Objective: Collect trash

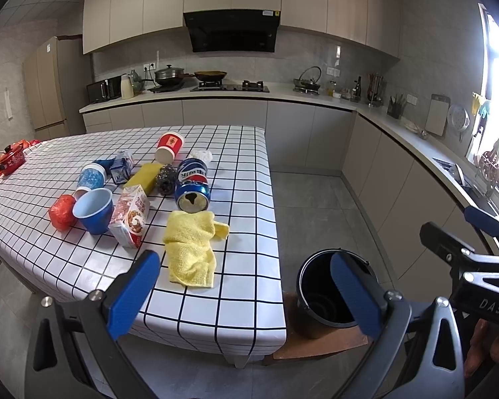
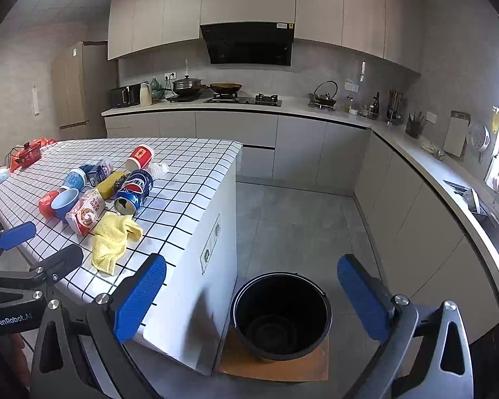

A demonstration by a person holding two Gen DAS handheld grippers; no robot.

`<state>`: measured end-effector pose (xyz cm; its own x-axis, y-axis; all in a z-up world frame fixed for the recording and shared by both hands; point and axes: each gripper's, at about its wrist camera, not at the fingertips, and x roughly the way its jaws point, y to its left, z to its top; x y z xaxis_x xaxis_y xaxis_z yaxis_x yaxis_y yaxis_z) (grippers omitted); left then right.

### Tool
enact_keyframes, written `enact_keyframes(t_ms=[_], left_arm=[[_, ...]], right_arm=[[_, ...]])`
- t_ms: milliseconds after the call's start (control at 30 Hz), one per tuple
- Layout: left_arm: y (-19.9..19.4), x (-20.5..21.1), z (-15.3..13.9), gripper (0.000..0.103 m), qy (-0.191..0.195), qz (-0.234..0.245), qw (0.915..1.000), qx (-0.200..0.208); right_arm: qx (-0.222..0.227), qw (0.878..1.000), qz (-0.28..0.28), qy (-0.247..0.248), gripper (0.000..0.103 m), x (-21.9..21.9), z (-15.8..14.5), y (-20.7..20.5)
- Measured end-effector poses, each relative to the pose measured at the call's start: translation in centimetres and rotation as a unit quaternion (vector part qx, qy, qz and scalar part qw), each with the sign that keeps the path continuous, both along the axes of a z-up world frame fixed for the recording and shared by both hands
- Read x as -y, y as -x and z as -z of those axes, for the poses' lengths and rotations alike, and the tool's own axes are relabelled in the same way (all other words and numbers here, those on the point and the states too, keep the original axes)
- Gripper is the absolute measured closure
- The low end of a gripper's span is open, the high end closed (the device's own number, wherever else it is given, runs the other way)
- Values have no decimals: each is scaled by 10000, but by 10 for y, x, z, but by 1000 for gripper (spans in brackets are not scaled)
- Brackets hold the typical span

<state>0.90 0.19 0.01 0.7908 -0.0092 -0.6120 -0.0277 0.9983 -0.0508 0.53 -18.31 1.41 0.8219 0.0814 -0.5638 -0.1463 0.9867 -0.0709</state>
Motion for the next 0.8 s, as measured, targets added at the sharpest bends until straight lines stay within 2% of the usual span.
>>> enact_keyframes(t_ms=[800], left_arm=[[-1, 3, -1, 0, -10, -10, 10000, -17]], right_arm=[[14, 10000, -15, -17, 0, 1, -3, -5]])
